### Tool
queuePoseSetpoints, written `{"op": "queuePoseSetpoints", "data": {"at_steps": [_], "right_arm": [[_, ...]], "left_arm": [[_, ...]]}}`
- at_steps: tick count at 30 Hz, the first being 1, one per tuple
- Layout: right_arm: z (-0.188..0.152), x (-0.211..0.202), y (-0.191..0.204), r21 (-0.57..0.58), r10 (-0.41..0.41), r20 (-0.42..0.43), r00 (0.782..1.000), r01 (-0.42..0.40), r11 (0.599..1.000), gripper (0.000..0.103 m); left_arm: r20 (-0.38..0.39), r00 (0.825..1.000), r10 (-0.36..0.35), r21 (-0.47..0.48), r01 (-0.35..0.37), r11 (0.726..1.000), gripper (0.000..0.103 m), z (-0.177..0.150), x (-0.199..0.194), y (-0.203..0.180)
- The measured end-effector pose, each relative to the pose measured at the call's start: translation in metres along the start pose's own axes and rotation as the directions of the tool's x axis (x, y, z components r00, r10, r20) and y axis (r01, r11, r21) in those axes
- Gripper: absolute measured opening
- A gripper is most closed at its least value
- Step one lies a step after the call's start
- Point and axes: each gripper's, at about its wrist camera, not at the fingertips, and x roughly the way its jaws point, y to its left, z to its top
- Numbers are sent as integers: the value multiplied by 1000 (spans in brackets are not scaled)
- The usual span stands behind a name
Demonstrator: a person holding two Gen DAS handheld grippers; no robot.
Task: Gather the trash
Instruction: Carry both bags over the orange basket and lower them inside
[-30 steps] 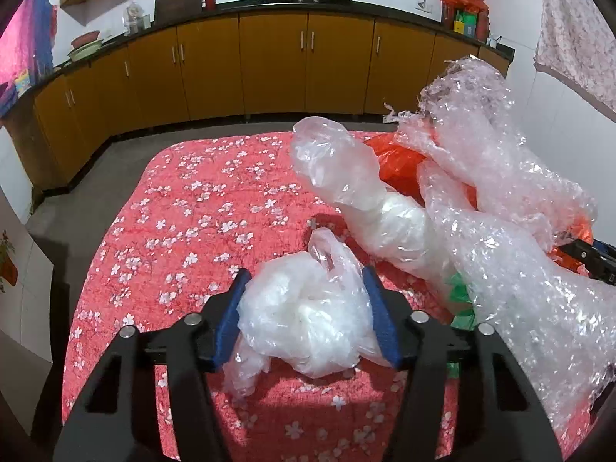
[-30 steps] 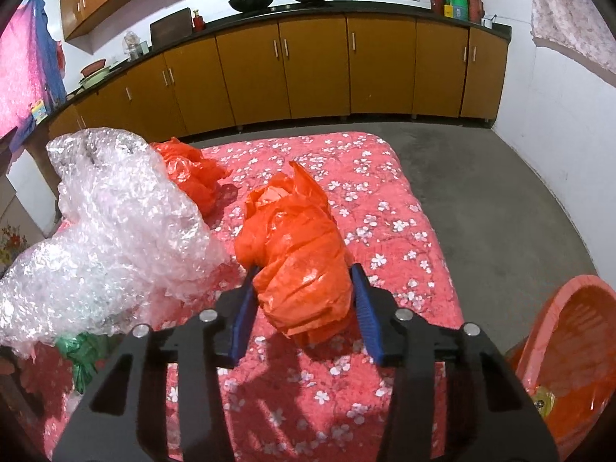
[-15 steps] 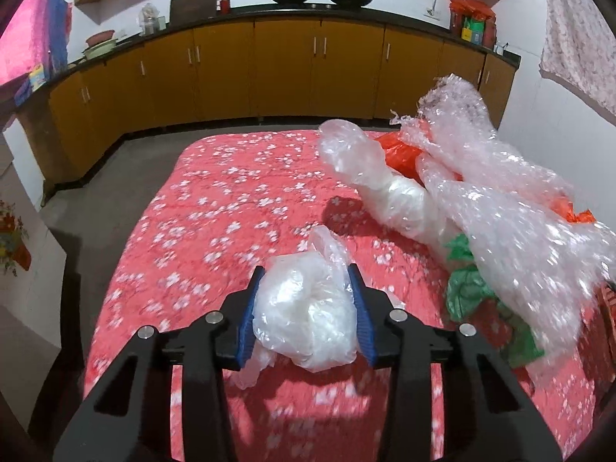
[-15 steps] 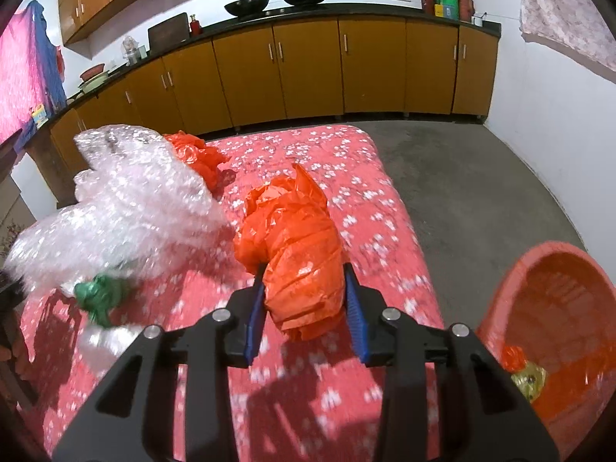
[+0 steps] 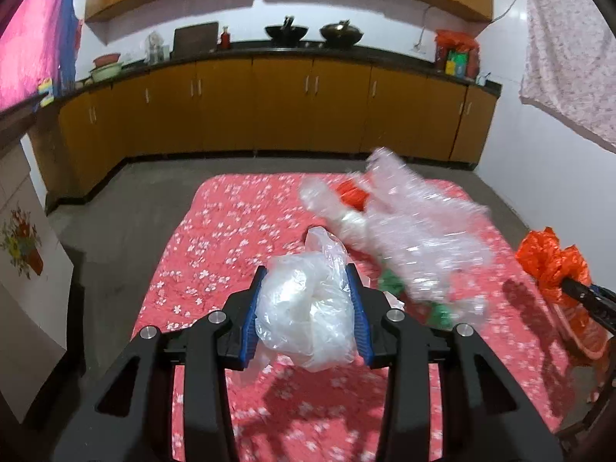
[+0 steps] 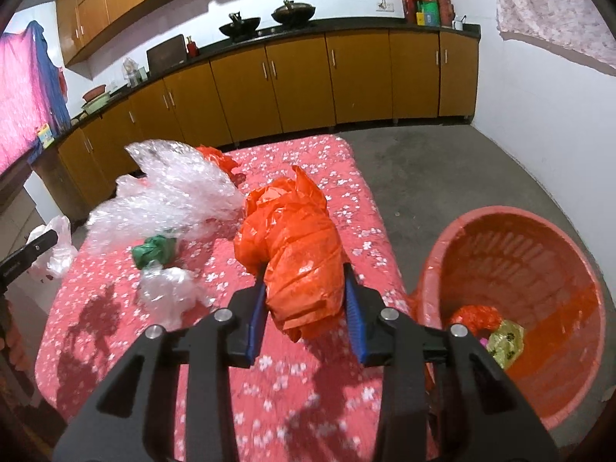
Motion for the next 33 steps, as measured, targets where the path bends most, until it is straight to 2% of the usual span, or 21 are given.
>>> {"op": "queuePoseSetpoints", "data": {"at_steps": [10, 18, 26, 33], "right_arm": [[3, -54, -23, 38, -17, 65, 998, 14, 999, 36], [-3, -87, -64, 49, -131, 110, 985, 127, 991, 36], [-14, -116, -125, 128, -253, 118, 960, 238, 963, 36], [-26, -130, -172, 190, -331, 102, 938, 308, 932, 36]], "left_arm": [[66, 989, -134, 106, 127, 986, 40, 12, -44, -71], [70, 965, -253, 187, 237, 953, 40, 13, -42, -141], [10, 920, -391, 248, 376, 893, 40, 1, -29, -219], [-28, 886, -463, 285, 451, 846, 40, -6, -25, -267]]}}
